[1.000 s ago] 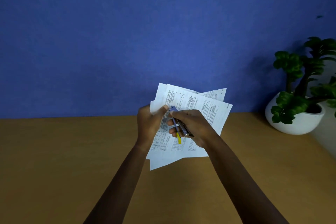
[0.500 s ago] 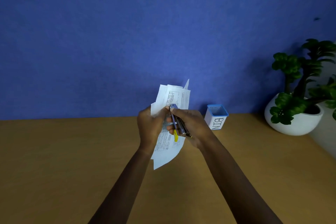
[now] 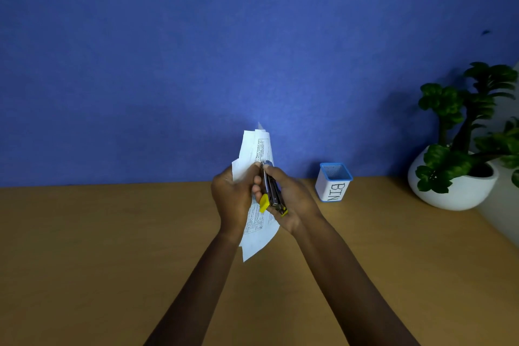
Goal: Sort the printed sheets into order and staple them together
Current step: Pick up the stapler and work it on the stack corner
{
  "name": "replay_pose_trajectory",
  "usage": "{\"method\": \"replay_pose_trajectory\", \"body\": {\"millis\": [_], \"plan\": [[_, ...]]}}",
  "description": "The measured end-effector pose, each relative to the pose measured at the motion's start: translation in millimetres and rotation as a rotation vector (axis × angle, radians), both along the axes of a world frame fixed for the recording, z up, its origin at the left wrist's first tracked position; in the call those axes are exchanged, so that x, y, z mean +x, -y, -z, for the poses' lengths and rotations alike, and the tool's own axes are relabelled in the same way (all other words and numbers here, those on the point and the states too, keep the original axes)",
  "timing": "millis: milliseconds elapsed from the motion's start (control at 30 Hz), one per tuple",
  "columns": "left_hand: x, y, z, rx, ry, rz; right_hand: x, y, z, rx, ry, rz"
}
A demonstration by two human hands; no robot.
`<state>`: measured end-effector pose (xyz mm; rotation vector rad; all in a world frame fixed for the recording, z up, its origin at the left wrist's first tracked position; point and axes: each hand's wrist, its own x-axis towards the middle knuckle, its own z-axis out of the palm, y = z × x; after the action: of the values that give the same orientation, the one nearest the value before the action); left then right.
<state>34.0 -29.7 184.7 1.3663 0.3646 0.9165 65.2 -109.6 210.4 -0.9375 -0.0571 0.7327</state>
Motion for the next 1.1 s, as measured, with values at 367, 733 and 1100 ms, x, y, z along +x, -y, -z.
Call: {"method": "replay_pose_trajectory", "body": {"millis": [367, 733, 1100], "plan": [[5.8, 3.9, 3.6, -0.008, 0.037, -0.058, -9.5, 1.4, -10.3, 0.261, -0.383, 0.013], [9.6, 10.6, 2.9, -0.149, 0.104, -0.125, -15.1, -4.0, -14.7, 0.456, -0.622, 0.067], [5.8, 0.6, -14.5, -0.131, 0.098, -0.071, -5.2, 4.6, 1.2, -0.239, 0.283, 0.227]]}}
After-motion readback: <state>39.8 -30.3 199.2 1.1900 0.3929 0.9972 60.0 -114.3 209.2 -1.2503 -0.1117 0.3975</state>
